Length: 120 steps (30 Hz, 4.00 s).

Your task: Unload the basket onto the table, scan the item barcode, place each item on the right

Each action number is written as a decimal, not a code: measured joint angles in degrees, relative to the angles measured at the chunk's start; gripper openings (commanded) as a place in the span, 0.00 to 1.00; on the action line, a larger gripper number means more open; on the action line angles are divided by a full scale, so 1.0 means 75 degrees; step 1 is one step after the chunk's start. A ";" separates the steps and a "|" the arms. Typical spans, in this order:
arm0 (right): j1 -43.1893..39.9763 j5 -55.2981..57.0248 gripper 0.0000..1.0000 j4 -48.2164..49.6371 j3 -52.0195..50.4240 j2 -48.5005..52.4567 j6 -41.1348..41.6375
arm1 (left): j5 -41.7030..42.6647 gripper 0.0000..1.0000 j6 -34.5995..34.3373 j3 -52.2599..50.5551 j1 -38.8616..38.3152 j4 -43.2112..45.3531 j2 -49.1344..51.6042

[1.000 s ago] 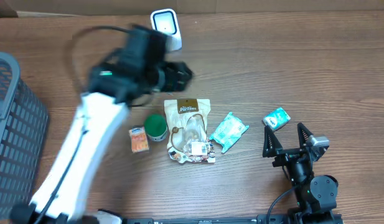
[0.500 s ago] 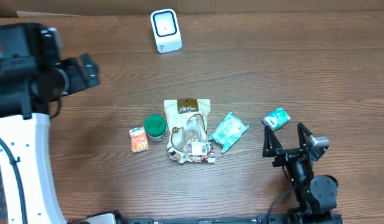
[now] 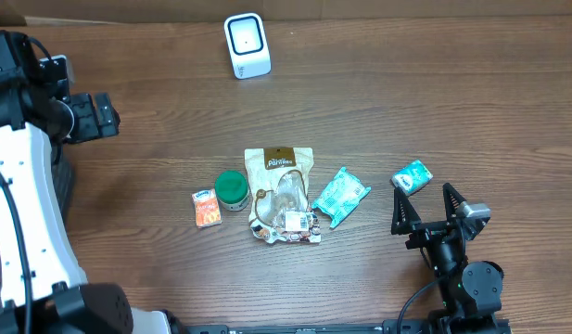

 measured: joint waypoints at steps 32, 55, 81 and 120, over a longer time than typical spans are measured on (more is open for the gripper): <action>0.0000 0.0000 1.00 0.0000 0.0000 0.0000 -0.0003 | 0.0052 1.00 0.0790 0.0000 0.0560 0.1113 0.0501; 0.0000 0.0079 1.00 0.0003 0.0000 -0.0003 -0.0006 | 0.1134 1.00 0.0787 0.0000 0.0589 0.0912 0.0501; 0.0000 -0.0516 1.00 -0.4508 0.6295 0.4567 -0.0015 | 0.1183 0.99 0.0787 0.0000 0.0589 0.0909 0.0501; -0.1577 -0.0087 0.74 -0.7866 0.8594 1.1503 0.3226 | 0.1189 1.00 0.0784 0.0000 0.0589 0.0909 0.0501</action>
